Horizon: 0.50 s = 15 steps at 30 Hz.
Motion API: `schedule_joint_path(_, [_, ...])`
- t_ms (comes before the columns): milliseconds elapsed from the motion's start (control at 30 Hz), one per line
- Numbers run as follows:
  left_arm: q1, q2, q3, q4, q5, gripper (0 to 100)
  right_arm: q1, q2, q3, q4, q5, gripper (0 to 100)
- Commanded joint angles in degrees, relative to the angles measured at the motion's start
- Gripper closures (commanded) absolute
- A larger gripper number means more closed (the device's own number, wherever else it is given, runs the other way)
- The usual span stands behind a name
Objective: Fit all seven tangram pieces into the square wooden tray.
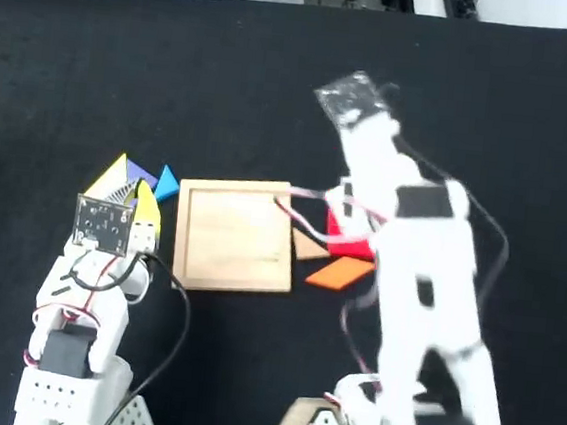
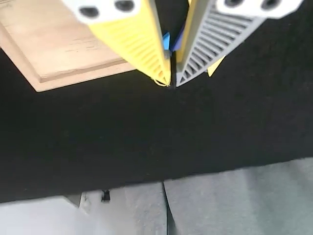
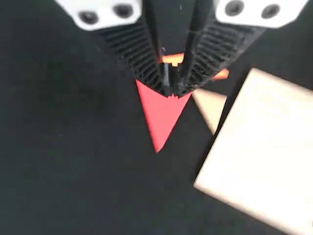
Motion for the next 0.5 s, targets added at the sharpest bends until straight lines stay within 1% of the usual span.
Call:
schedule_joint_path(0, [-0.57, 4.13, 1.27, -5.8, 0.0, 97, -1.93, 13.23, -11.65, 6.24, 1.76, 91.3])
schedule_joint_path(100, [-0.92, 8.7, 1.45, -10.73, 0.0, 97, -2.02, 19.03, -13.05, 6.42, 2.81, 77.6])
schedule_joint_path(133, [-1.54, 10.11, 1.45, -12.31, 0.0, 97, -2.2, 20.62, -12.88, 6.42, 4.92, 73.7])
schedule_joint_path(200, [-2.24, 12.84, 1.45, -15.47, 0.0, 97, -2.64, 23.6, -12.79, 6.51, 10.37, 69.3])
schedule_joint_path(300, [-2.24, 16.62, 1.45, -19.43, 0.0, 97, -3.08, 28.35, -11.82, 7.21, 17.85, 67.4])
schedule_joint_path(467, [-2.24, 20.22, 1.45, -23.3, 0.0, 97, -2.73, 34.59, -12.0, 3.96, 16.79, 67.2])
